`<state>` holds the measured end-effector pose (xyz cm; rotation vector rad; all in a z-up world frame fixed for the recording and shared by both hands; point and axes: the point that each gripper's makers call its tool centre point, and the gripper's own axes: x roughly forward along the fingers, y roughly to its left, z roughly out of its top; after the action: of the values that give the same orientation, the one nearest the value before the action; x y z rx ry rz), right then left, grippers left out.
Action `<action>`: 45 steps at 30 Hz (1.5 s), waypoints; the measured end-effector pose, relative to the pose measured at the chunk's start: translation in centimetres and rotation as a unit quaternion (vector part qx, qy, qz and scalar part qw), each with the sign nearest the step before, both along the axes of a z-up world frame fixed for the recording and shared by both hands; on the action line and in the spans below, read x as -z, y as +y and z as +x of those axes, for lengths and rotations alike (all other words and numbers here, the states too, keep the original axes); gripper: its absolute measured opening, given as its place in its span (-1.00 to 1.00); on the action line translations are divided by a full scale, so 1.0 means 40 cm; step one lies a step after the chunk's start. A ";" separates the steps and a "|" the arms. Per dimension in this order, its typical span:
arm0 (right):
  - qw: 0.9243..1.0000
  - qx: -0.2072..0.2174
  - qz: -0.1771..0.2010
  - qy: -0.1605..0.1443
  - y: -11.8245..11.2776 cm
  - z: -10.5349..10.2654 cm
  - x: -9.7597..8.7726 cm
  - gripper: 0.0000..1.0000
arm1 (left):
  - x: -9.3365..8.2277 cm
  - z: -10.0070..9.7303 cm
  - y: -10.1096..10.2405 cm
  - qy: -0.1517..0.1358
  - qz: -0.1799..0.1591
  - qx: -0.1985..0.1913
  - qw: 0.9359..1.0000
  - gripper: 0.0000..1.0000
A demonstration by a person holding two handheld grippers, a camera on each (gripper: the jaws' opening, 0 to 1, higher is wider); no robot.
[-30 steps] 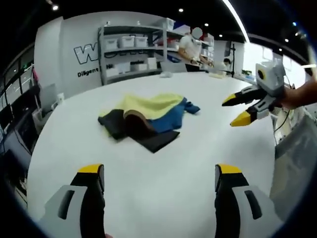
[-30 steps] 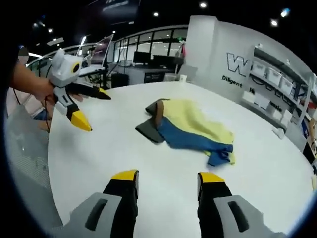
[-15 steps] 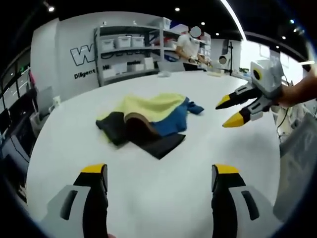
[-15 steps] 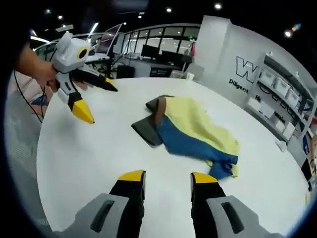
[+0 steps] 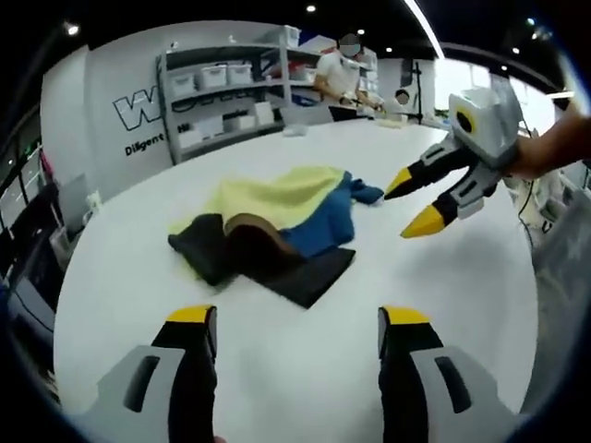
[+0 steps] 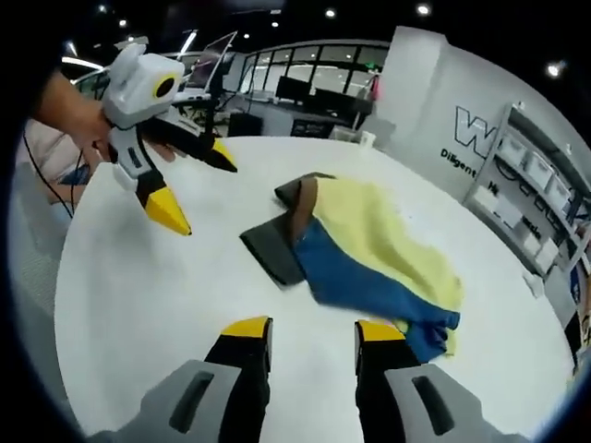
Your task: Fold the garment on the visible template until the final outline fits inside the template.
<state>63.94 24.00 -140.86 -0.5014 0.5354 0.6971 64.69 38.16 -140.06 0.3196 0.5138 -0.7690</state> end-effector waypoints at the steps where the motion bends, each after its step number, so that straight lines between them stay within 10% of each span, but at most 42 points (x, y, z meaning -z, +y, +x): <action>1: 1.000 -0.001 0.001 -0.001 0.005 0.007 0.001 -0.42 | 0.004 0.002 -0.004 0.002 0.001 0.003 1.000 0.34; 29: 0.999 -0.009 -0.016 0.031 0.055 0.122 0.070 -0.56 | 0.043 0.165 -0.048 0.000 0.040 0.017 0.999 -0.14; 45: 0.998 0.006 -0.022 0.053 0.046 0.141 0.096 -1.00 | 0.054 0.248 -0.071 0.002 0.026 -0.002 1.000 -0.41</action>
<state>69.58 25.83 -144.70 -0.5028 0.6537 0.7035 74.62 35.32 -142.21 0.3660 0.5392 -0.7541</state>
